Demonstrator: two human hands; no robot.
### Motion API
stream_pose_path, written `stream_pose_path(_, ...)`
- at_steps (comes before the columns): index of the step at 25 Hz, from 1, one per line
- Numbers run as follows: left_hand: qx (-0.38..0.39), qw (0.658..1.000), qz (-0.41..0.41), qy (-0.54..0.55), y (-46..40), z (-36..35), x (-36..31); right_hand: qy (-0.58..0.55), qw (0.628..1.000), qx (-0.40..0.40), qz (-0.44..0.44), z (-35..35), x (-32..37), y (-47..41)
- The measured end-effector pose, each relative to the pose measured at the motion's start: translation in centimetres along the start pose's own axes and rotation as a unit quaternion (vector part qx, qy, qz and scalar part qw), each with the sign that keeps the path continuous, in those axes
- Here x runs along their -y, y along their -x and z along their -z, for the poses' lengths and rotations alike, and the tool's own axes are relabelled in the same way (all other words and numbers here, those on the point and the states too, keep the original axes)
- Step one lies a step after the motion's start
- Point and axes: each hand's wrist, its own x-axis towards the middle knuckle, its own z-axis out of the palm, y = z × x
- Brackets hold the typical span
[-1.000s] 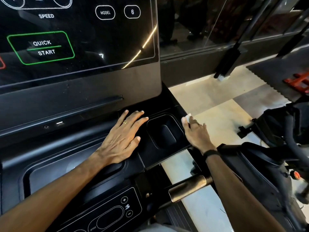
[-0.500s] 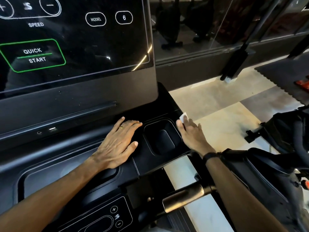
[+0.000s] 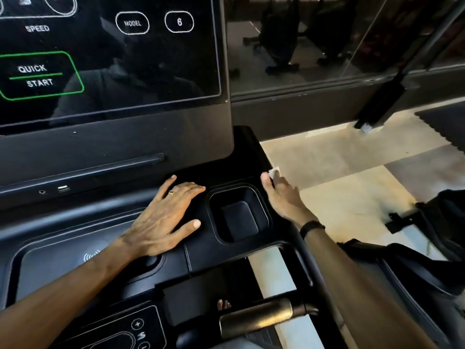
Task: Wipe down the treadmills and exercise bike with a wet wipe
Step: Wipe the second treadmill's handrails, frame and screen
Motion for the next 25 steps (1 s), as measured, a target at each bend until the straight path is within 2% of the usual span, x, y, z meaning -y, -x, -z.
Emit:
stream_pose_path(2, -0.006, 1.000, 0.006, -0.002, 0.0, 0.0, 0.0, 0.130, 0.986, 0.000, 0.108, -0.7, -0.2, 4.0)
stream_pose_path(4, -0.008, 1.000, 0.014, -0.006, 0.1, 0.0, -0.2, 0.189, 0.972, 0.030, 0.139, -1.1, -2.8, 8.1)
stream_pose_path(6, -0.012, 1.000, 0.023, -0.003, -0.1, -0.1, -0.5, 0.151, 0.984, 0.019, 0.092, -0.6, -4.1, 7.2)
stream_pose_path(8, -0.006, 1.000, 0.029, 0.004, -0.2, 0.0, -0.4, 0.045, 0.999, -0.002, 0.011, 0.1, -2.1, 3.0)
stream_pose_path(9, -0.008, 0.999, 0.032, 0.004, -0.1, 0.1, -0.4, 0.018, 1.000, -0.020, 0.001, 0.6, -0.4, 0.7)
stream_pose_path(11, -0.017, 0.999, 0.035, 0.003, -0.1, 0.2, -0.4, 0.049, 0.997, -0.036, 0.044, 0.1, 2.4, -1.6)
stream_pose_path(14, -0.025, 0.999, 0.043, 0.016, -0.1, 0.3, -0.3, 0.154, 0.981, -0.039, 0.114, -1.5, 2.6, 2.9)
stream_pose_path(16, -0.026, 0.998, 0.045, 0.018, -0.2, 0.3, -0.4, 0.206, 0.973, -0.053, 0.090, -1.5, 1.1, 6.7)
stream_pose_path(17, -0.026, 0.999, 0.045, 0.017, -0.2, 0.3, -0.4, 0.194, 0.978, -0.047, 0.053, -0.7, 1.1, 7.0)
stream_pose_path(20, -0.029, 0.998, 0.048, 0.024, 0.0, 0.3, -0.6, 0.038, 0.998, -0.034, -0.037, 0.9, 2.9, 2.6)
stream_pose_path(22, -0.036, 0.997, 0.057, 0.024, 0.2, 0.7, -0.8, 0.053, 0.998, -0.042, -0.006, 1.0, 4.8, -0.1)
stream_pose_path(25, -0.065, 0.994, 0.082, 0.001, 0.3, 1.1, -0.9, 0.193, 0.973, -0.041, 0.124, -1.4, 5.0, 2.5)
